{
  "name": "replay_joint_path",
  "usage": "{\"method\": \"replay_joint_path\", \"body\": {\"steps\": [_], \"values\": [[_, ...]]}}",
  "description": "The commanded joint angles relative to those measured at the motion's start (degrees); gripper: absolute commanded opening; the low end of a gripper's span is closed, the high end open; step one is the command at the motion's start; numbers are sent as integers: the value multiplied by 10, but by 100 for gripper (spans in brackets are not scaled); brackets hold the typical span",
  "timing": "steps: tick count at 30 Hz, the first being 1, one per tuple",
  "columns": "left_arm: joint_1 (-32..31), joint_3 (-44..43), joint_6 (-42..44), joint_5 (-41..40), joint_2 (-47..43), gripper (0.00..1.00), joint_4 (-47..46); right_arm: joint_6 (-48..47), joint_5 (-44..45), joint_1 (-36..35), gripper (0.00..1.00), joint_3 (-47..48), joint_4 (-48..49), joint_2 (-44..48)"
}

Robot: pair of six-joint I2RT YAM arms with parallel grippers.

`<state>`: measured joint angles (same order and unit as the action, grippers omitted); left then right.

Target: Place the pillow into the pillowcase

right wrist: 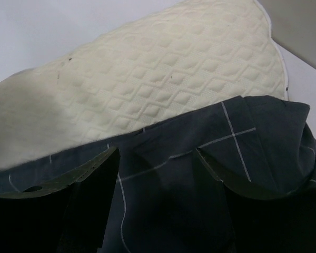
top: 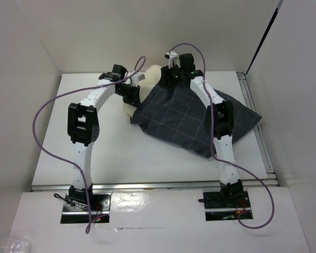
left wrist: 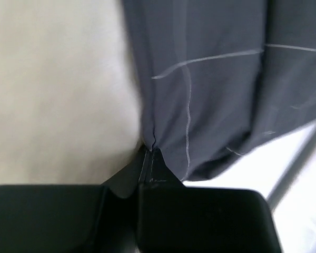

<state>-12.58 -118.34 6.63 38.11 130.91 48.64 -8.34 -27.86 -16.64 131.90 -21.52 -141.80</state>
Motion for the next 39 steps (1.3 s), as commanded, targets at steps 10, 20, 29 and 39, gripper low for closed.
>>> {"method": "replay_joint_path", "body": {"steps": [10,20,29,39], "values": [[99,52,-67,-255,-151,0,-180,17,-235,2,72,-72,104,122],[86,-9,-42,-244,-77,1,-110,-84,-154,-72,73,-35,108,117],[86,110,-72,-252,-125,58,-217,-120,-18,-102,75,-61,190,100],[92,146,-95,-252,-166,58,-250,-148,202,-103,75,64,253,-58]]}}
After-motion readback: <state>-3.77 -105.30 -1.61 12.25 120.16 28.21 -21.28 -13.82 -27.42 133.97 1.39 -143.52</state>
